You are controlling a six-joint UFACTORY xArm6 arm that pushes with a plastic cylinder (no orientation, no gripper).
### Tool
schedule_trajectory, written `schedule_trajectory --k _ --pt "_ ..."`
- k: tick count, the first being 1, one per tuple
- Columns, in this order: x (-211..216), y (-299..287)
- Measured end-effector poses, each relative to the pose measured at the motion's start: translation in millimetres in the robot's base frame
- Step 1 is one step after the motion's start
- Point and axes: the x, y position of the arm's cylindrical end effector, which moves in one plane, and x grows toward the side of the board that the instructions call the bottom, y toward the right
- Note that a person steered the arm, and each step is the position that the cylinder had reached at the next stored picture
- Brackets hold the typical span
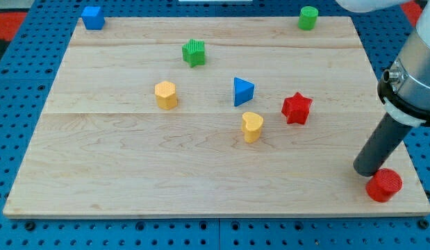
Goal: Point your arm at the red star
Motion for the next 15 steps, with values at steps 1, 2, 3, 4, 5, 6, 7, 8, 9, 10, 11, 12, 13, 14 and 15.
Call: schedule_trajectory --k 1,2,3,4,5,6,7,8,9,10,11,12,13,14,15 --pt "1 0" --pt "2 0" --pt "-6 -1" --pt "-53 -28" --pt "-120 -38" --pt "-182 -39" --pt "-209 -51" --pt "-210 -84" --pt "-210 -90" --pt "-210 -93" --pt "-210 -94" --pt "-210 -94" --pt "-215 -95" --pt "-245 -98" --pt "-245 -98"
